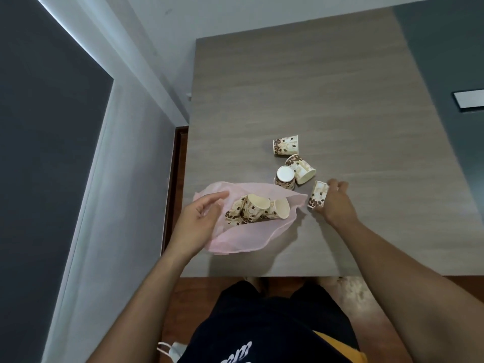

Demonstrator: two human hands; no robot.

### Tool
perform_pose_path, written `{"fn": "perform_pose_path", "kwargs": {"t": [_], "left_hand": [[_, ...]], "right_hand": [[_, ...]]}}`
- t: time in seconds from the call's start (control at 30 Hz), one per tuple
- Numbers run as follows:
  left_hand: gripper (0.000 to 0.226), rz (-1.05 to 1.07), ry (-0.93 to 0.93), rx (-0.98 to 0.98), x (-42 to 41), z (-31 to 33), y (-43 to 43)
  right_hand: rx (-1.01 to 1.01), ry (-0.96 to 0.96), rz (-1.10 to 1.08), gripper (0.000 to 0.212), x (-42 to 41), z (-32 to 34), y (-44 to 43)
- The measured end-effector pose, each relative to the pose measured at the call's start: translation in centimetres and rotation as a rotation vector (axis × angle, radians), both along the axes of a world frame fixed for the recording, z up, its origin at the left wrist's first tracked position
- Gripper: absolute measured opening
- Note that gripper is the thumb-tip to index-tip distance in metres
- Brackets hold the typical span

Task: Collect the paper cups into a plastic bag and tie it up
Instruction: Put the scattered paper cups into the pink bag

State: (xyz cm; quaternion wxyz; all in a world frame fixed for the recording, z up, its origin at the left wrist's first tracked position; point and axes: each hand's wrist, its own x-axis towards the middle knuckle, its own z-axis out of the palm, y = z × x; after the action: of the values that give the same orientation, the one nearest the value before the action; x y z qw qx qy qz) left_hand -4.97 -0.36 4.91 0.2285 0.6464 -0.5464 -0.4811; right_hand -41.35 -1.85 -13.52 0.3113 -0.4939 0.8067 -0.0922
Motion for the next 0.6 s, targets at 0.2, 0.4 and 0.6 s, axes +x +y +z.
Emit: {"fn": "perform_pose_path", "kwargs": {"t": [0.2, 0.4, 0.6], "left_hand": [[0.031, 0.01, 0.066, 0.009, -0.5, -0.3, 0.3], [0.033, 0.085, 0.146, 0.015, 0.7, -0.3, -0.5], [0.03, 0.119, 0.229, 0.016, 0.3, 0.2, -1.7]], "right_hand": [[-0.004, 0.036, -0.105, 0.038, -0.3, 0.8, 1.2], [-0.276, -0.147, -0.382, 0.041, 2.0, 6.8, 0.8], [-0.435, -0.616, -0.431, 0.044, 7.8, 15.6, 0.9]]}}
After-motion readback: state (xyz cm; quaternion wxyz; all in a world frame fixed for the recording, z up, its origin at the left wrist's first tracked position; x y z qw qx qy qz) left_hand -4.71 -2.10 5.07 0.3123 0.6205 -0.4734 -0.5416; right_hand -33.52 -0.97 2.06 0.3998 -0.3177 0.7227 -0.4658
